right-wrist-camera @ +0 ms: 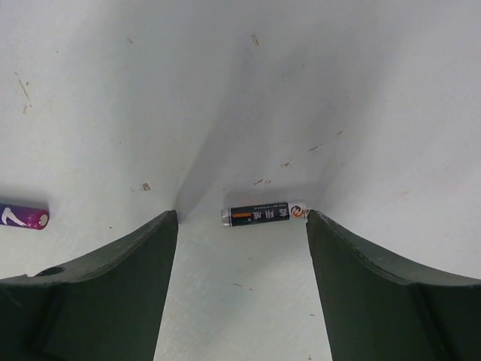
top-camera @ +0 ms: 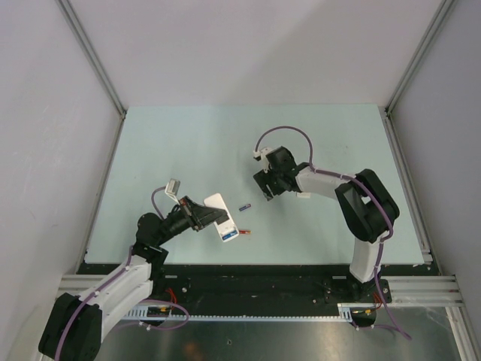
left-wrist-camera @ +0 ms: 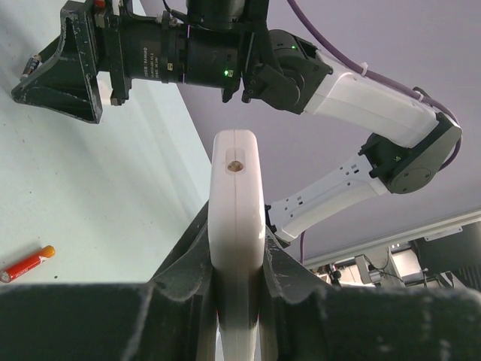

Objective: Load the batteries into the remote control

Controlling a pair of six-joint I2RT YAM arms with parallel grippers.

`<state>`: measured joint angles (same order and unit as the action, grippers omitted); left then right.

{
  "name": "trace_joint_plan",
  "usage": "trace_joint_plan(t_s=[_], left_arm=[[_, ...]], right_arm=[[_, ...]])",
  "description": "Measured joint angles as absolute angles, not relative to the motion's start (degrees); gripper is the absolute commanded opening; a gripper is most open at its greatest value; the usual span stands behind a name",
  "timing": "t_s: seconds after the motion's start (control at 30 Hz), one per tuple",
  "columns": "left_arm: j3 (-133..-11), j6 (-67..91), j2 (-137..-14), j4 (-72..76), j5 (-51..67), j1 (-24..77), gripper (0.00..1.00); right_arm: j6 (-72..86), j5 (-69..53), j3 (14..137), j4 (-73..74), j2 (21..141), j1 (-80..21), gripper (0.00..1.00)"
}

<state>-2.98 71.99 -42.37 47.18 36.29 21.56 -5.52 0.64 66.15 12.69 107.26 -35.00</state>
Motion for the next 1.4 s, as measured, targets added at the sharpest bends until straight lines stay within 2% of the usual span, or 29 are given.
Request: trace_joint_plan(t_s=[0.6,0.73,0.9,1.23,1.4], left_arm=[[-2.98,71.57,-43.09,47.0,36.29,21.56,0.0],[-2.98,71.57,-43.09,46.98,36.29,21.56,0.0],[-2.98,71.57,-43.09,46.98,36.27,21.56,0.0],[-2.98,71.59,-43.16,46.98,36.18,21.56,0.0],[-2.98,71.81,-44.62,47.03,35.03,21.56,0.0]], right_arm=[[-4.75,-2.11,66.37,12.47,107.72,-32.67,0.63],[-4.75,-2.48,66.48,12.05,107.92,-32.62,0.55],[-4.75,-2.7,66.81,11.84,108.22,-32.53,0.5],[-1.32,-2.35,66.87,12.25,107.94,-32.49,0.26],[4.38,0.27,66.83,16.14,102.98,-33.23,0.22]])
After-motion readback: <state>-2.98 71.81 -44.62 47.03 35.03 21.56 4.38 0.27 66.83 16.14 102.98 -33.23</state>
